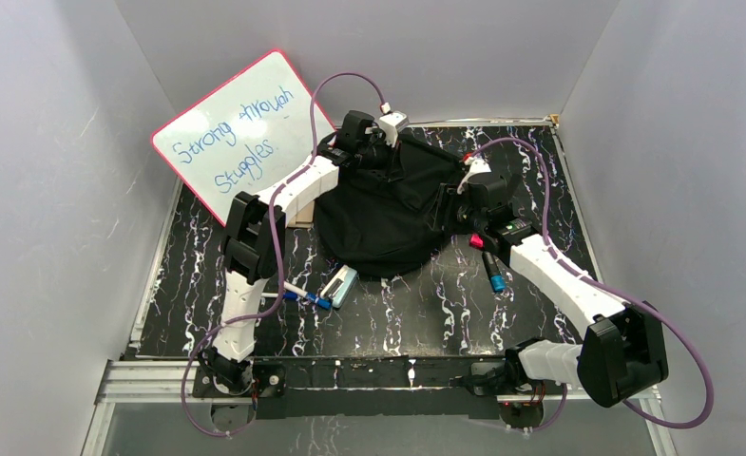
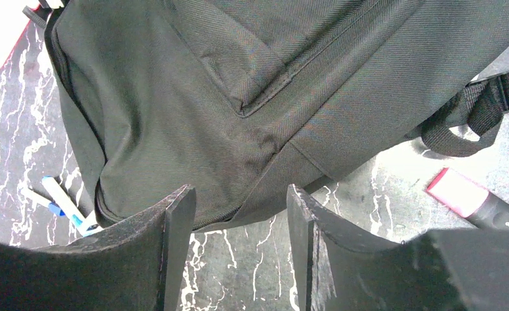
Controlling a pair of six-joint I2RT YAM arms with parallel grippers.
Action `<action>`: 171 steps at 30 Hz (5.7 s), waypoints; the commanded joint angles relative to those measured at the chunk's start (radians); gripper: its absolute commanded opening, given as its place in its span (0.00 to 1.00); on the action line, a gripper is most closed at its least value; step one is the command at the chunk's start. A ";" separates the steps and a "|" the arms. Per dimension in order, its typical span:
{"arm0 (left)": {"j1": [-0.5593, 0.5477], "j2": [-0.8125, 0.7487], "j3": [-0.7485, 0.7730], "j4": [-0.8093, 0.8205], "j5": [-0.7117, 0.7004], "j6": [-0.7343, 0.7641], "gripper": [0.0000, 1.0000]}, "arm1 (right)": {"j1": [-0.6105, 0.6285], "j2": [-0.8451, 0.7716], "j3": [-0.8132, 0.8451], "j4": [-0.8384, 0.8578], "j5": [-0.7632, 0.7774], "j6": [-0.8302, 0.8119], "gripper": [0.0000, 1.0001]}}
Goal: Pack the student bag
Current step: Unzip the student bag at the center of the board.
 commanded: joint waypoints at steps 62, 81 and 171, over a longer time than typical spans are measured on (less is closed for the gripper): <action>0.156 -0.136 -0.152 0.133 -0.463 -0.126 0.00 | -0.018 0.329 0.084 0.418 -0.226 -0.566 0.00; 0.215 -0.106 -0.059 0.093 -0.414 -0.134 0.35 | -0.016 0.264 0.032 0.381 -0.319 -0.536 0.00; 0.311 -0.607 -0.704 0.259 -0.220 -0.427 0.54 | -0.017 0.286 0.337 0.067 0.018 -0.308 0.52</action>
